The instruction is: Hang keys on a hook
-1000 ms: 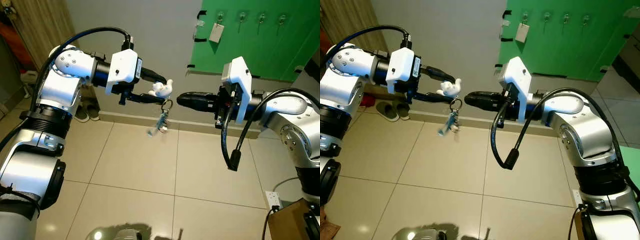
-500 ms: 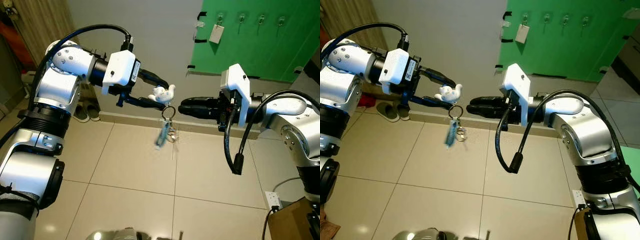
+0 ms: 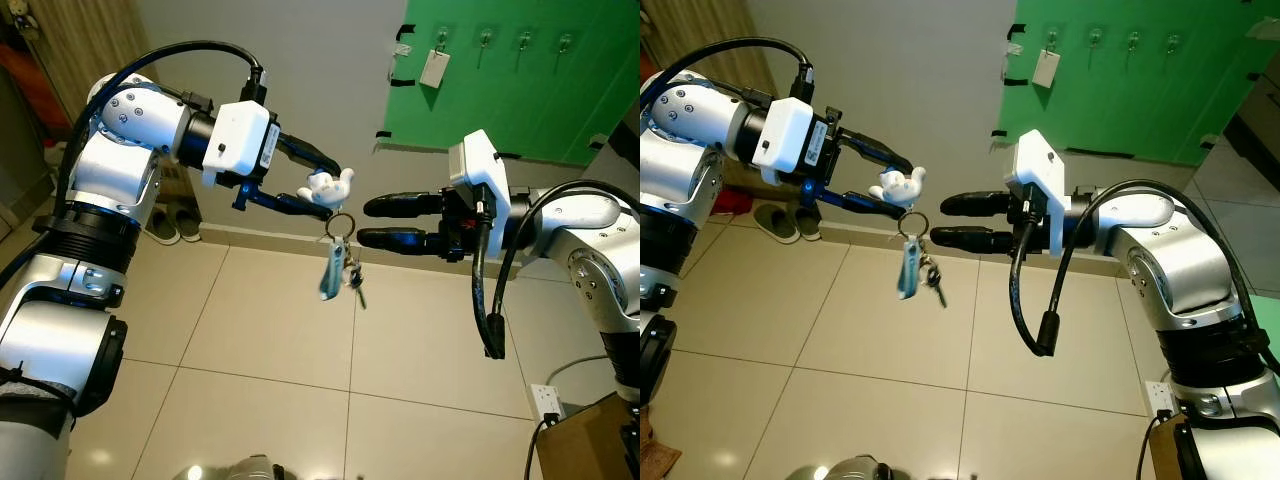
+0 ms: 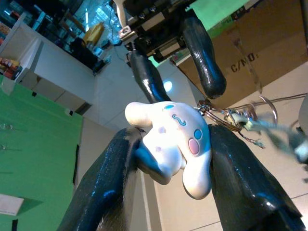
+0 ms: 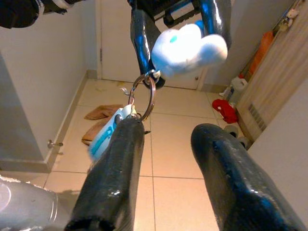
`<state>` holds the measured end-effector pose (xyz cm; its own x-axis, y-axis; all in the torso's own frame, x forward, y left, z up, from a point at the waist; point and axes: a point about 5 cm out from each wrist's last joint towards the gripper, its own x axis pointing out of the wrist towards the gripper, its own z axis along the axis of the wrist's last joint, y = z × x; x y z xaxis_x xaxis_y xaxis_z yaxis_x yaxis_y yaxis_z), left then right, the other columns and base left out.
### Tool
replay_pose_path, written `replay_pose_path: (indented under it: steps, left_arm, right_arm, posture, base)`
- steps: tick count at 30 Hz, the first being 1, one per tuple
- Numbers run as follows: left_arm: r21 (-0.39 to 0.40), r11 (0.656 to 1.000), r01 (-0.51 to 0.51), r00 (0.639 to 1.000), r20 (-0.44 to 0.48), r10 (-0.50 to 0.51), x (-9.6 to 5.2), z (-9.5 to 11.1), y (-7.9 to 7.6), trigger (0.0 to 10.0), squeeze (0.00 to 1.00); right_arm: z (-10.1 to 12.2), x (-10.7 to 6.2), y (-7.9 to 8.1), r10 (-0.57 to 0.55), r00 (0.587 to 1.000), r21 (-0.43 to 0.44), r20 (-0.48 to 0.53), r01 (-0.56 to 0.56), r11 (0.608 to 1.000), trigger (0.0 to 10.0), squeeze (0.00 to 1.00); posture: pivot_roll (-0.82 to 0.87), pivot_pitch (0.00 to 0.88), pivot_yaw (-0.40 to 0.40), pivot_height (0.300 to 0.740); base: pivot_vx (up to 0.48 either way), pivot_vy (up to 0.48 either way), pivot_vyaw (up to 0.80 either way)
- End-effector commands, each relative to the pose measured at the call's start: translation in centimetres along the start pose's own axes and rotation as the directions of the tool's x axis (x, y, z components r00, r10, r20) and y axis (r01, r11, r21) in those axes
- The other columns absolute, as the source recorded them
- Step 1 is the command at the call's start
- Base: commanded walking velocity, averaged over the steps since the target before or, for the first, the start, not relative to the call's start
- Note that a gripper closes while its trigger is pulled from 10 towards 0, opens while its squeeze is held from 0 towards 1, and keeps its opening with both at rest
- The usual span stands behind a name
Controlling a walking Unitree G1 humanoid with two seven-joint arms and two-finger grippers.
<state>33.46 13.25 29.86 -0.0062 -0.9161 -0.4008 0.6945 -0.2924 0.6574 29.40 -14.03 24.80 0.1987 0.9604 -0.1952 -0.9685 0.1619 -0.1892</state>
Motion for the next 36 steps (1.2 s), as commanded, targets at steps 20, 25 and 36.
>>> replay_pose_path:
  steps: [20,25,36]
  left_arm:
    - [0.174,0.982,0.078,0.997,-0.003,-0.079,1.4,1.8,1.0,10.0,0.00]
    - [0.208,0.975,0.080,0.997,-0.002,-0.081,1.6,2.1,1.4,10.0,0.00]
    - [0.228,0.971,0.067,0.998,0.001,-0.069,1.2,2.3,1.7,10.0,0.00]
  right_arm:
    - [1.4,1.3,-0.2,0.117,0.993,-0.027,0.025,-0.116,0.993,10.0,0.00]
    - [1.3,1.5,-0.1,0.127,0.992,-0.024,0.018,-0.126,0.992,10.0,0.00]
    - [0.8,1.4,-0.2,0.106,0.994,-0.006,0.017,-0.106,0.994,0.0,0.00]
  posture:
    - [0.01,0.000,-0.002,0.740]
    - [0.00,0.000,-0.001,0.740]
    - [0.00,0.000,0.005,0.740]
  base:
    - [0.000,0.000,0.00]
    - [0.000,0.000,0.00]
    - [0.000,0.000,0.00]
